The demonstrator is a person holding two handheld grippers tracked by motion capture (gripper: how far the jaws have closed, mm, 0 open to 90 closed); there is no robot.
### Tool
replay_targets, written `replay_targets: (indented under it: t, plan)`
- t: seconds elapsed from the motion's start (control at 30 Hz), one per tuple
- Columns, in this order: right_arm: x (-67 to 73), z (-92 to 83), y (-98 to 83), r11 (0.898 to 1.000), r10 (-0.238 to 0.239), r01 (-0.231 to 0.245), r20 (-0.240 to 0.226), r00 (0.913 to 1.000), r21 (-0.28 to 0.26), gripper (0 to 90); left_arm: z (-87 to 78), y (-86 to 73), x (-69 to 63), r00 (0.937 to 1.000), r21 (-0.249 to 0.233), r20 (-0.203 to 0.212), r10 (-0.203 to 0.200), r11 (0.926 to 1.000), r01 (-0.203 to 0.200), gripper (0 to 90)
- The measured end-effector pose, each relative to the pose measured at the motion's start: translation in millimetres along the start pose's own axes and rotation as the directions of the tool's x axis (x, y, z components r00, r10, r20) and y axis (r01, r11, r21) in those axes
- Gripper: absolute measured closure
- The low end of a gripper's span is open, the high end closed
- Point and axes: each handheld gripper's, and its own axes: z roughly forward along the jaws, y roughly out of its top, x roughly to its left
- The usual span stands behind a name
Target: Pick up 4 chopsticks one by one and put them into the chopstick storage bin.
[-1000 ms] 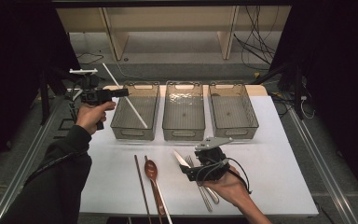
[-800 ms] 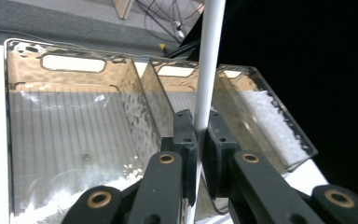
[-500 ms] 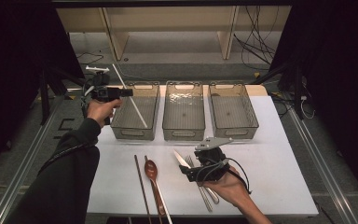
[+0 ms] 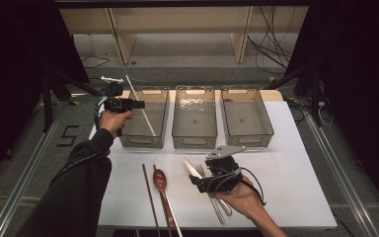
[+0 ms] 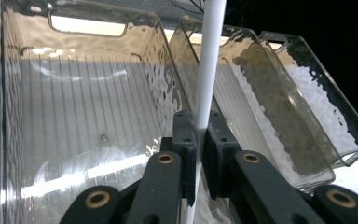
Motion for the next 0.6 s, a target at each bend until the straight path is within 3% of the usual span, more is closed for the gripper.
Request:
replay_targets:
  t: [0.33,0.6]
  plan:
    - [0.3,0.3,0.0,1.000,-0.002,0.002,0.000,1.0000,0.002,29.2,7.6,-2.6,-0.8,0.9999,0.018,-0.010,-0.006,0.9998,0.006,82.4]
    - [0.5,0.3,-0.3,1.000,-0.003,0.003,-0.002,1.0000,0.006,29.2,14.5,-2.3,-2.1,0.9983,0.032,-0.058,0.004,0.9995,-0.002,72.2]
